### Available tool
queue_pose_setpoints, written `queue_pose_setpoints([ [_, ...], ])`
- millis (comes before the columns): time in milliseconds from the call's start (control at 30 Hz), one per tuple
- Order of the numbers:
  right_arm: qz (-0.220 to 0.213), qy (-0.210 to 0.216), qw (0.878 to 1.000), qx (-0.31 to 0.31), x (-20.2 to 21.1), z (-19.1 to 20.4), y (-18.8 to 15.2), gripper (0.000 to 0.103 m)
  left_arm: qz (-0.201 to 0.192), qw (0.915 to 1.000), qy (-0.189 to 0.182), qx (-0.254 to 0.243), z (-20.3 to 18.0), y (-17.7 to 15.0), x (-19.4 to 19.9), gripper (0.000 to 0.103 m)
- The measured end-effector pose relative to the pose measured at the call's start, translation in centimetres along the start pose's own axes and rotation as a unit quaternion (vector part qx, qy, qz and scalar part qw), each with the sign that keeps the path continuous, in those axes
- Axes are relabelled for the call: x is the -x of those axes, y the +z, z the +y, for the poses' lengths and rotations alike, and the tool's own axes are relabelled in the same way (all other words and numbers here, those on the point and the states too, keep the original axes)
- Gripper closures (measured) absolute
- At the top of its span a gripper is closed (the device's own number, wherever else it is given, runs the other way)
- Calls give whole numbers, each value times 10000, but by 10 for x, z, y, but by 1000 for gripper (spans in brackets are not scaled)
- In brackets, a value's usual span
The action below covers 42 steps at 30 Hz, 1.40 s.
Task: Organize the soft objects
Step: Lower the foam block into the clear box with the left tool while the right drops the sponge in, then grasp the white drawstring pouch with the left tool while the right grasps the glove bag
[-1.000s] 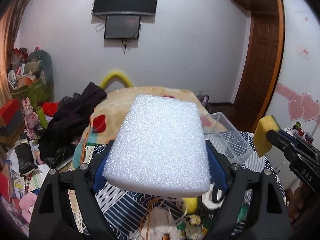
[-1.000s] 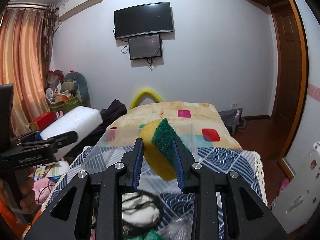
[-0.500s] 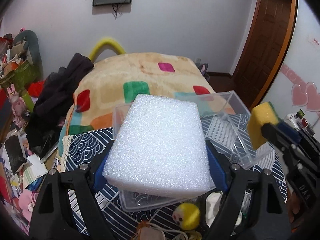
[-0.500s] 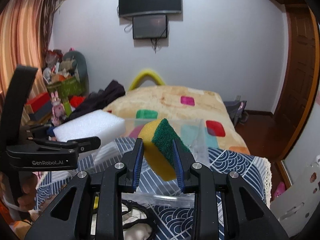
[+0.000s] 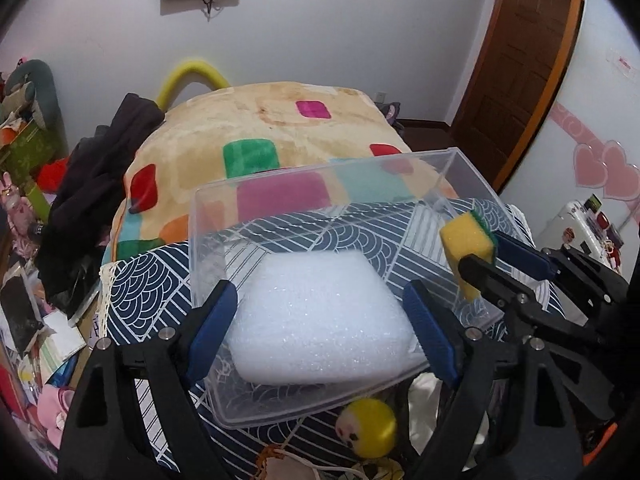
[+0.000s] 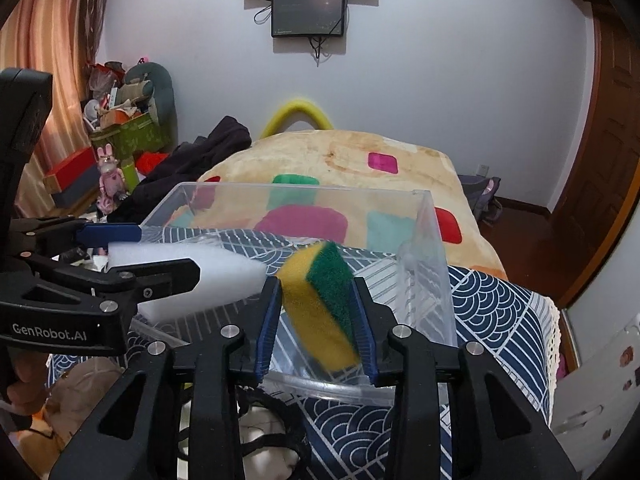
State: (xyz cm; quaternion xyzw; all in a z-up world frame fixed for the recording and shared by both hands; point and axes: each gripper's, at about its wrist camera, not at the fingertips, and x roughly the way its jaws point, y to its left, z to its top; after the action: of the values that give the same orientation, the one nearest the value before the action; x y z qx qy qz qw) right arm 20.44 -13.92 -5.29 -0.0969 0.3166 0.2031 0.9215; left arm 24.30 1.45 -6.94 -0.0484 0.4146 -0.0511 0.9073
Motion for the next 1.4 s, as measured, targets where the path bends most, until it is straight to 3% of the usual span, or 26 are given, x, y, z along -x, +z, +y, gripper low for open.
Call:
queue_pose_setpoints([
  [167, -158, 62, 9998, -111, 13, -5, 3, 69, -193, 9998, 39, -81, -2, -2, 14, 15],
  [533, -1008, 145, 9946, -203, 75, -6, 15, 50, -1108, 9934, 150, -239, -5, -13, 92, 7],
  [800, -1333, 12, 9909, -179, 107, -3, -4, 40, -1578, 9872, 155, -187, 2, -43, 134, 2],
  [1033, -1123, -217, 9929, -316, 108, -9, -33, 39, -1430, 9895, 214, -57, 17, -77, 133, 2],
  [1167, -778, -289, 9956, -440, 95, -14, -50, 39, -1243, 9918, 302, -4, 24, -97, 123, 2],
  [1400, -116, -351, 9977, -572, 71, -20, -82, 39, -670, 9976, 47, 159, 26, -132, 91, 2],
])
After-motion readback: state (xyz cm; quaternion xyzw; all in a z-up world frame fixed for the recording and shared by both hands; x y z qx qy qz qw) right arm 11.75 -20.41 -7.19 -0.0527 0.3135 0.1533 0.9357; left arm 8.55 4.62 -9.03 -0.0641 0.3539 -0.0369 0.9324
